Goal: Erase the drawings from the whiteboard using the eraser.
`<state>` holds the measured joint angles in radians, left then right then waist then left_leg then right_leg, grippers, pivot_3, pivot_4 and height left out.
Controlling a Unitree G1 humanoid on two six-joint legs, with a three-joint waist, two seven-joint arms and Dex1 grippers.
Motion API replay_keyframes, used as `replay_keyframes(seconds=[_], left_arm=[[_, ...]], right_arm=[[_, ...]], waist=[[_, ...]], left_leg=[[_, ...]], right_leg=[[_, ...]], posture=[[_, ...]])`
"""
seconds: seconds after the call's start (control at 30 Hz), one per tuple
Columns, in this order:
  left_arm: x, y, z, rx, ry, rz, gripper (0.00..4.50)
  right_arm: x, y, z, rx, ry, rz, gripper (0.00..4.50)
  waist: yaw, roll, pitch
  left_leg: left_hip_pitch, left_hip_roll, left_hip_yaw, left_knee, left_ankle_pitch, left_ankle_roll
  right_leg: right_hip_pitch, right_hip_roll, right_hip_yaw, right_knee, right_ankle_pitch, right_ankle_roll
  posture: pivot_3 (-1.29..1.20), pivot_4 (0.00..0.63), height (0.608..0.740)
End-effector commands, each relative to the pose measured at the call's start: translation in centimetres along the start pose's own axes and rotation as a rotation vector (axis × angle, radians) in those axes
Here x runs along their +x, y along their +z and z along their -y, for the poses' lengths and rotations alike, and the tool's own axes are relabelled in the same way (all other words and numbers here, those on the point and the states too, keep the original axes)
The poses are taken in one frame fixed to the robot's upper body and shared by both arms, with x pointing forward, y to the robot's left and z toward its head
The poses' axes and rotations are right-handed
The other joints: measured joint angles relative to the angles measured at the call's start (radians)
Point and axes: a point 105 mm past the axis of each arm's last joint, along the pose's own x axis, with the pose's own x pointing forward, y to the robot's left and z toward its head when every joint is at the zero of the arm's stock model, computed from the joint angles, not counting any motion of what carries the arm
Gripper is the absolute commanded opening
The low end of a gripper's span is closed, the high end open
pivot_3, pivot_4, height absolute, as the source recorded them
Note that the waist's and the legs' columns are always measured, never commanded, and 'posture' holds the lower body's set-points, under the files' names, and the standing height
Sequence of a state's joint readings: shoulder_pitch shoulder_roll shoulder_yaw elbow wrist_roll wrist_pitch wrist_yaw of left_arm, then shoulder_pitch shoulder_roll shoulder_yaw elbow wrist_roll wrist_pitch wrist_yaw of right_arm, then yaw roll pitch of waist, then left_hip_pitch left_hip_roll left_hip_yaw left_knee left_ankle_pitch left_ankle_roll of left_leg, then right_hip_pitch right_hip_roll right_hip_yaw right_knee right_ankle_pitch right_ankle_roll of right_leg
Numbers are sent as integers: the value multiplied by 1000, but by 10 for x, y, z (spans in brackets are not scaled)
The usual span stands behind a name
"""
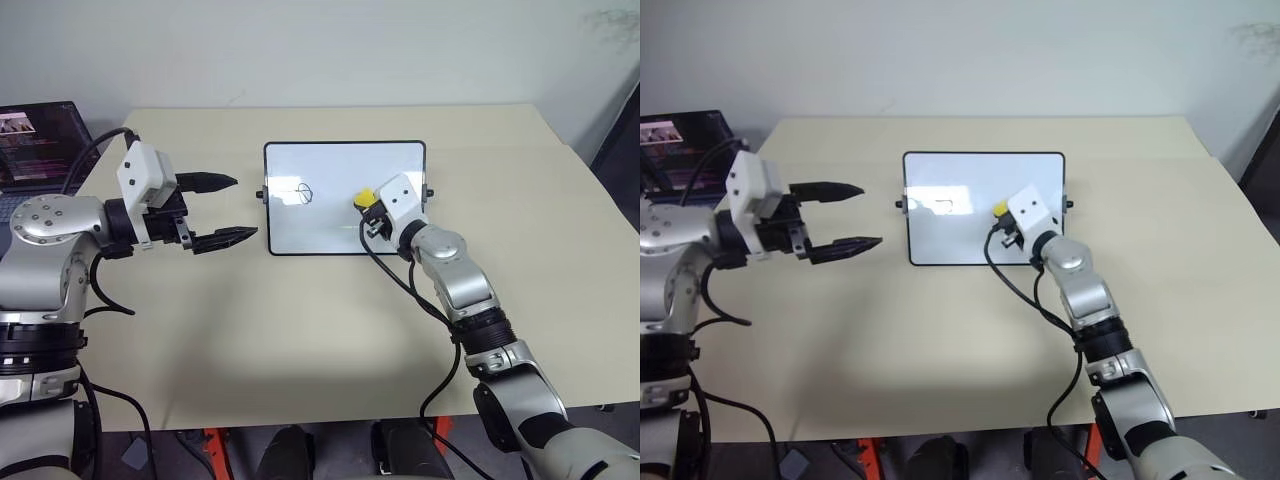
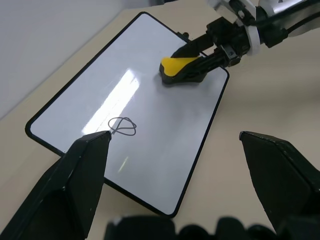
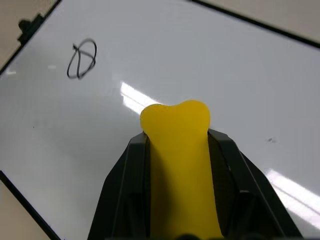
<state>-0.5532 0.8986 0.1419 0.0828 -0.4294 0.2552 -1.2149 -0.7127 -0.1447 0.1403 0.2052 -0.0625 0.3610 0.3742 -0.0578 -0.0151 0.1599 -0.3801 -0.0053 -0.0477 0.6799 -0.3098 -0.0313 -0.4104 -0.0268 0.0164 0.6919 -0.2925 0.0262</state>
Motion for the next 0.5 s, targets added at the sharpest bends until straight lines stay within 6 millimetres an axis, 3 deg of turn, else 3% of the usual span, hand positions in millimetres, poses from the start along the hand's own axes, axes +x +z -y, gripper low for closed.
replay_keyframes(seconds=[0.03, 0.27, 0.5], left_arm=[[-2, 10, -3, 45, 6, 17, 4500], [-2, 10, -3, 45, 5, 16, 4500], [-3, 11, -5, 50, 8, 11, 4500]], right_arm=[[-7, 26, 0, 30, 2, 74, 1239], [-11, 28, -11, 62, 16, 69, 1239], [-6, 32, -8, 60, 10, 77, 1239]], waist=[[-1, 0, 0], [1, 0, 0], [1, 0, 0]], left_leg=[[0, 0, 0, 0, 0, 0], [-1, 0, 0, -1, 0, 0], [-1, 0, 0, -1, 0, 0]], right_leg=[[0, 0, 0, 0, 0, 0], [0, 0, 0, -2, 0, 0], [0, 0, 0, -2, 0, 0]], posture=[[0, 150, 740], [0, 150, 740], [0, 150, 740]])
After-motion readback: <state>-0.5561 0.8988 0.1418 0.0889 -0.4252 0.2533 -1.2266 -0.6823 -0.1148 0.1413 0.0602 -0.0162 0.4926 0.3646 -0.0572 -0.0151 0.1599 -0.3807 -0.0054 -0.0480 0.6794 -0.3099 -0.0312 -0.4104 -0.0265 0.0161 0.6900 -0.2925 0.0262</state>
